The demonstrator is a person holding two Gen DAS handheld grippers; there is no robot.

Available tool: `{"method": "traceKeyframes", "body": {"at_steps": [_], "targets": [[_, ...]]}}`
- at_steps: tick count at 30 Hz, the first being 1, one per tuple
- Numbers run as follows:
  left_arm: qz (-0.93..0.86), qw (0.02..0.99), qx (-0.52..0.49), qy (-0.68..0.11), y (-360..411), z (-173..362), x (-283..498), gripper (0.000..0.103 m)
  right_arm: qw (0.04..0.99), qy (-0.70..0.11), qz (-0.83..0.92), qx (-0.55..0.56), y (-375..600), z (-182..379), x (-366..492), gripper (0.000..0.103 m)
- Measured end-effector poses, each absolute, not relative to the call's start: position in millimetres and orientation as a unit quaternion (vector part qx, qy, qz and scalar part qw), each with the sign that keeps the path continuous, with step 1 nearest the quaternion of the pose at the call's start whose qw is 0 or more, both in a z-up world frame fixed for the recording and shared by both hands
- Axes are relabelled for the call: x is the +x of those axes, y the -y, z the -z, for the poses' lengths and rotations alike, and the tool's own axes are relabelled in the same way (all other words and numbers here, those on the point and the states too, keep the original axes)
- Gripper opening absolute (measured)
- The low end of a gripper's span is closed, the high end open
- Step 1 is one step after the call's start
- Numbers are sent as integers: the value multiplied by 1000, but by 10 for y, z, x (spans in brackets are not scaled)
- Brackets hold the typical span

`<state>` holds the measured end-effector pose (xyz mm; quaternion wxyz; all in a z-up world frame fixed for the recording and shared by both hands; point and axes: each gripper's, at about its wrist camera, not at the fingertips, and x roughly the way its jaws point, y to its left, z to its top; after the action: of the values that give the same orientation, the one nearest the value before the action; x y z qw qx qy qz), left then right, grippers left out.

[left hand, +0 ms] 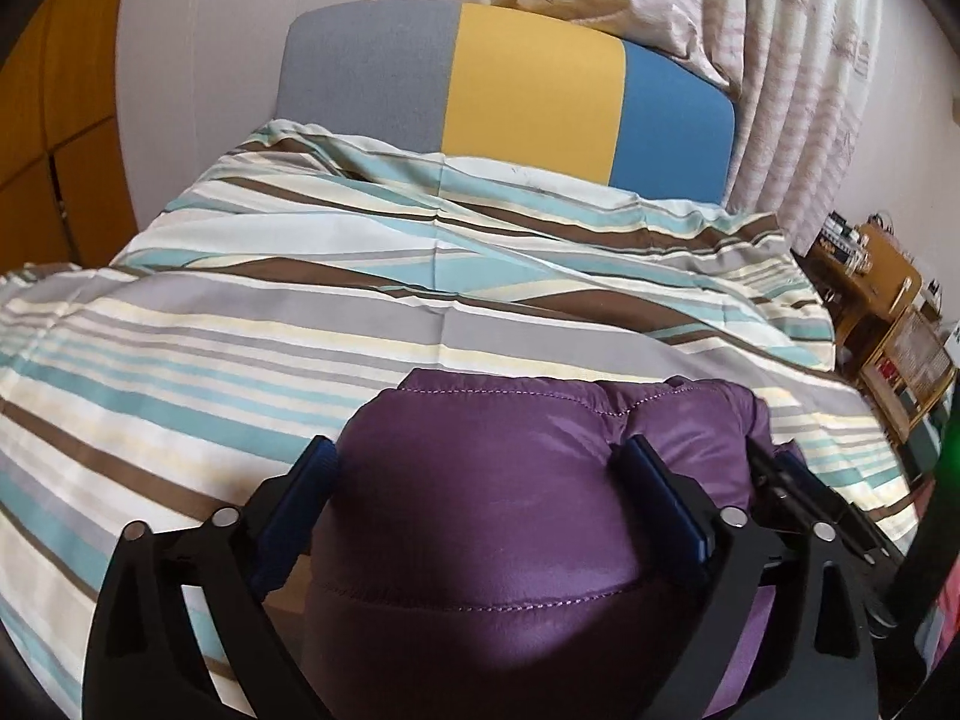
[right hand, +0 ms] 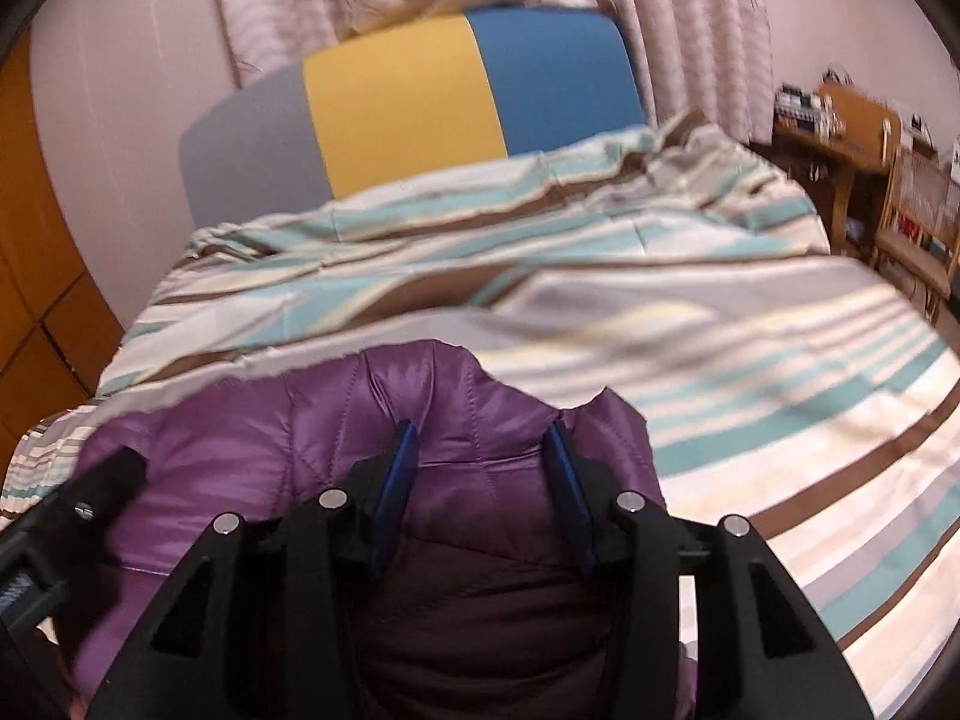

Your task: Fold large clothes

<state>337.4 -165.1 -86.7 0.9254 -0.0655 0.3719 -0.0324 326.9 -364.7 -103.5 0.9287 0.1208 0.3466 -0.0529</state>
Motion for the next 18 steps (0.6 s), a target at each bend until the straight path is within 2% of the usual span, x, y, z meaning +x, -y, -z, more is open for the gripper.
{"method": "traceKeyframes", "body": {"at_steps": [7,18], "targets": [[16,921,-39,-387,1728,1103,3534,100,916,-379,57,122,3705,1259,3449,43],[24,919,-54,-391,1673,1289,3666,100,911,-391,68,112,3678,1402,3594,44]]}}
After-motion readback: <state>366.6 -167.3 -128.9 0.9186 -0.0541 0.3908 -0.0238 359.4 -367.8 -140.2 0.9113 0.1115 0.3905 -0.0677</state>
